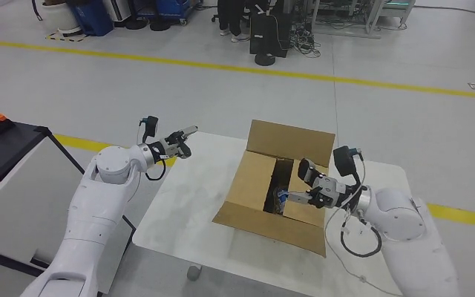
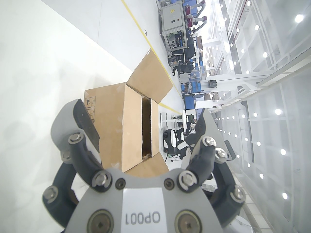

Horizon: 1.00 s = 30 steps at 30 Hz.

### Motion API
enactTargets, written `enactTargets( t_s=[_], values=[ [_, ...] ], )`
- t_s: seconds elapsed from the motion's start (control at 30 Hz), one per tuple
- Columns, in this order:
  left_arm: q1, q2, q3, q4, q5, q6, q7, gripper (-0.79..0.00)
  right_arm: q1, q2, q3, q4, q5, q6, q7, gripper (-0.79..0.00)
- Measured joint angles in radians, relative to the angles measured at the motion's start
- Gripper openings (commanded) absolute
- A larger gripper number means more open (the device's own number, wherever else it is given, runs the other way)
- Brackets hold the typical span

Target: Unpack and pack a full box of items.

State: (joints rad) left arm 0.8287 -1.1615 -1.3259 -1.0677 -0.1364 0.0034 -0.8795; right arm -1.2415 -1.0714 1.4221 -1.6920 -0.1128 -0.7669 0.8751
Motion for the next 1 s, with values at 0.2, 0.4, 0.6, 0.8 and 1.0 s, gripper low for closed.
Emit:
enactTargets(
  t_s=[0.2,0.4,0.6,0.8,1.0],
  values=[
    [0.0,0.0,0.0,0.0,0.0,0.0,0.0,0.0,0.073,-0.004,-0.069,0.115,0.232,0.274,0.088,0.0],
    [0.0,0.0,0.0,0.0,0.0,0.0,0.0,0.0,0.193,-0.01,-0.11,0.198,0.425,0.564,0.173,0.0],
    [0.0,0.0,0.0,0.0,0.0,0.0,0.0,0.0,0.254,-0.013,-0.145,0.231,0.401,0.712,0.174,0.0],
    [0.0,0.0,0.0,0.0,0.0,0.0,0.0,0.0,0.253,-0.013,-0.144,0.23,0.401,0.708,0.174,0.0],
    [0.0,0.0,0.0,0.0,0.0,0.0,0.0,0.0,0.253,-0.013,-0.144,0.23,0.401,0.708,0.174,0.0]
  ],
)
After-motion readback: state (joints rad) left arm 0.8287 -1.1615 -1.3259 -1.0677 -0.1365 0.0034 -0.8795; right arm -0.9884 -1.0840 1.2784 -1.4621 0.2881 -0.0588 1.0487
